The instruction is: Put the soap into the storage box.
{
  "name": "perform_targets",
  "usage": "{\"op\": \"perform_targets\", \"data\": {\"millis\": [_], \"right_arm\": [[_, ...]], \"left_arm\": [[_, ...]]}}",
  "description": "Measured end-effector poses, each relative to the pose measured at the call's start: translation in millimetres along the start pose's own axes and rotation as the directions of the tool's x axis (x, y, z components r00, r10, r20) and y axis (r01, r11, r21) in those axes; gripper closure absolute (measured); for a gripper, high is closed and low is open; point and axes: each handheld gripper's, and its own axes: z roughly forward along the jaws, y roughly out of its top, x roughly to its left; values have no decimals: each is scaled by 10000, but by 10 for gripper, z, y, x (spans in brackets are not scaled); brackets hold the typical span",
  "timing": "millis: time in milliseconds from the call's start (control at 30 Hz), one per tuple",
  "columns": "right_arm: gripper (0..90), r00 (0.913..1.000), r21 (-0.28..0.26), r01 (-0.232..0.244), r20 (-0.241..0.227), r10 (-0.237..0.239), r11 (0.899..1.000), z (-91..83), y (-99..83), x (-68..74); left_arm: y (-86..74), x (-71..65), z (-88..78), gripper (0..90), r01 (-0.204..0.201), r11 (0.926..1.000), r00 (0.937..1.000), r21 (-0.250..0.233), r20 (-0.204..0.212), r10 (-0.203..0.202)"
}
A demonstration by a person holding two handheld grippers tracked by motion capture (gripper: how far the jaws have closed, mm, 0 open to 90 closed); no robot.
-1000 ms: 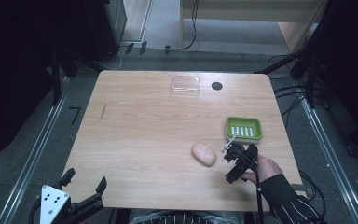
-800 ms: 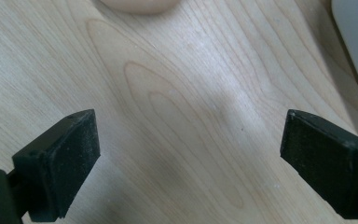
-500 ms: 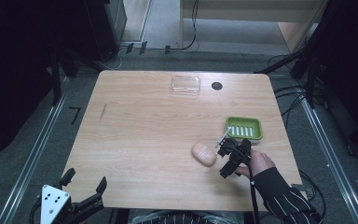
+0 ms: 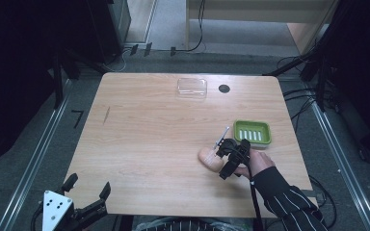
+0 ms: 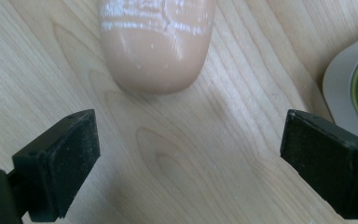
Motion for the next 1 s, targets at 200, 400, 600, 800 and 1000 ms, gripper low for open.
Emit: {"op": "perform_targets", "data": {"millis": [200,400,600,800,1000], "right_arm": [[49,9999,65,114,-73,-113,9999,28,100,-4],[49,9996,55,151,-230,-150,9999,40,219,24],[49,9993,123,308,-227,-305,9995,56,298,41],[49,9987,203,454,-247,-449,9988,108,385,76],[49,9985,249,463,-292,-455,9986,140,441,83]], "left_arm": [[-3,4,-3,72,43,10000,10000,3,-16,-43],[-3,5,-3,72,63,10000,10000,-25,-24,-63],[-4,6,-5,72,57,10000,10000,-36,-8,-57],[-3,4,-5,72,40,10000,10000,-39,4,-40],[-5,8,-7,72,54,10000,10000,-55,-3,-54]]}}
